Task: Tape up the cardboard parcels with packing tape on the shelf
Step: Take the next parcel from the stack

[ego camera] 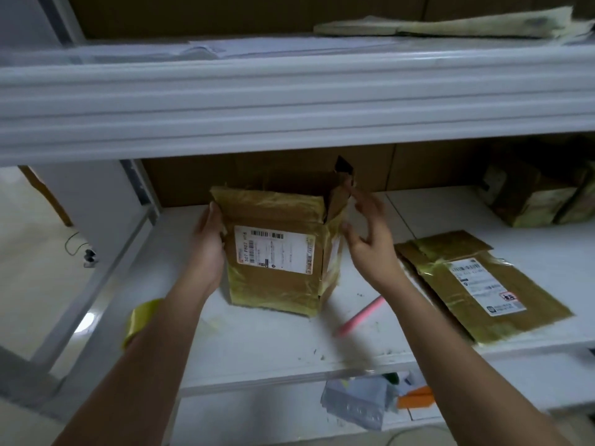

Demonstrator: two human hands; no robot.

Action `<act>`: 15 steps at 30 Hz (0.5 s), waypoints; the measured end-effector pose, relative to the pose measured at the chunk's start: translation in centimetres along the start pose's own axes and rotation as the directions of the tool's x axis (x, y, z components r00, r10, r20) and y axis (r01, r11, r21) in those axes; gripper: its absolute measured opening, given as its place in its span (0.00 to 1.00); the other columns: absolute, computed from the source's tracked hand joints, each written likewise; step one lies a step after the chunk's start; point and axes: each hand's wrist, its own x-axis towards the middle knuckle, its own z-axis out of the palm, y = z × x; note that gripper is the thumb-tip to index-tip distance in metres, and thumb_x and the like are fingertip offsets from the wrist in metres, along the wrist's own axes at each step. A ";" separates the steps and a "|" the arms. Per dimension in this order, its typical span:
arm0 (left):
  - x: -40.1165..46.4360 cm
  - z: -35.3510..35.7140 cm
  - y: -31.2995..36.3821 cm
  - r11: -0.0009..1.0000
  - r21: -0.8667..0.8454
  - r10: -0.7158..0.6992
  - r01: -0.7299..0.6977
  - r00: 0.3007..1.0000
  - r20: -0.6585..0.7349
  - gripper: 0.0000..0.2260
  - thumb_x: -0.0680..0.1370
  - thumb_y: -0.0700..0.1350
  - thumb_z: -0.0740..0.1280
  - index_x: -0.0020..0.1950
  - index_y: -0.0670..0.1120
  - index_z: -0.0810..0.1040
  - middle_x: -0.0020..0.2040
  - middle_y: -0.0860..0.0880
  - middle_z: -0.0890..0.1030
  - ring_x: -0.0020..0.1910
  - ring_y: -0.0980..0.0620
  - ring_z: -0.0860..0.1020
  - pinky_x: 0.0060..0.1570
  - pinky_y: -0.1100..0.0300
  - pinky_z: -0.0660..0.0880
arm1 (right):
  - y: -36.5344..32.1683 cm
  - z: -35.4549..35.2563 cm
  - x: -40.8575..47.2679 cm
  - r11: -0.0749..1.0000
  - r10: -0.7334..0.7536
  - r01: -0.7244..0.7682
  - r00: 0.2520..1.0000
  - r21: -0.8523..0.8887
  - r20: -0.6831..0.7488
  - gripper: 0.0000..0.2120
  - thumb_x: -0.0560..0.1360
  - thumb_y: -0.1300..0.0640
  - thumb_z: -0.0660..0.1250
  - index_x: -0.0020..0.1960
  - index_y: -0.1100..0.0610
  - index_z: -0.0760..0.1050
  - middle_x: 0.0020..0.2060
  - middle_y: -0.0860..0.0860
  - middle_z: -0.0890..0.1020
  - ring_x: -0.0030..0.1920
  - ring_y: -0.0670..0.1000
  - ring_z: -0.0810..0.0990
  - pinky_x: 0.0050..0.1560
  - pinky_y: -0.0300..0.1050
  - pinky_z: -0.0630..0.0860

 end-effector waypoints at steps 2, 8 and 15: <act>-0.1 -0.8 -0.4 0.999 -0.033 0.007 -0.006 0.999 0.049 0.19 0.84 0.53 0.53 0.64 0.43 0.75 0.53 0.48 0.83 0.51 0.53 0.83 0.50 0.59 0.78 | 0.6 0.6 -0.9 0.997 0.021 -0.025 0.999 0.071 0.050 0.26 0.80 0.63 0.63 0.75 0.49 0.63 0.73 0.47 0.66 0.72 0.45 0.66 0.52 0.20 0.67; -0.7 -2.1 -1.0 0.993 -0.100 0.065 -0.055 0.993 0.098 0.13 0.85 0.45 0.55 0.61 0.42 0.75 0.52 0.48 0.83 0.52 0.52 0.82 0.52 0.59 0.78 | 1.2 1.3 -1.8 0.998 -0.038 0.030 0.988 0.053 0.151 0.27 0.75 0.40 0.66 0.73 0.37 0.64 0.75 0.36 0.60 0.75 0.41 0.59 0.71 0.56 0.67; -1.8 -3.4 -0.9 1.000 -0.001 0.005 -0.005 0.969 0.246 0.28 0.68 0.66 0.72 0.56 0.46 0.79 0.53 0.45 0.83 0.54 0.46 0.82 0.58 0.46 0.75 | 1.0 1.6 -1.7 0.996 -0.078 0.080 0.993 -0.031 0.084 0.18 0.70 0.33 0.67 0.59 0.32 0.70 0.69 0.41 0.66 0.71 0.46 0.65 0.63 0.47 0.74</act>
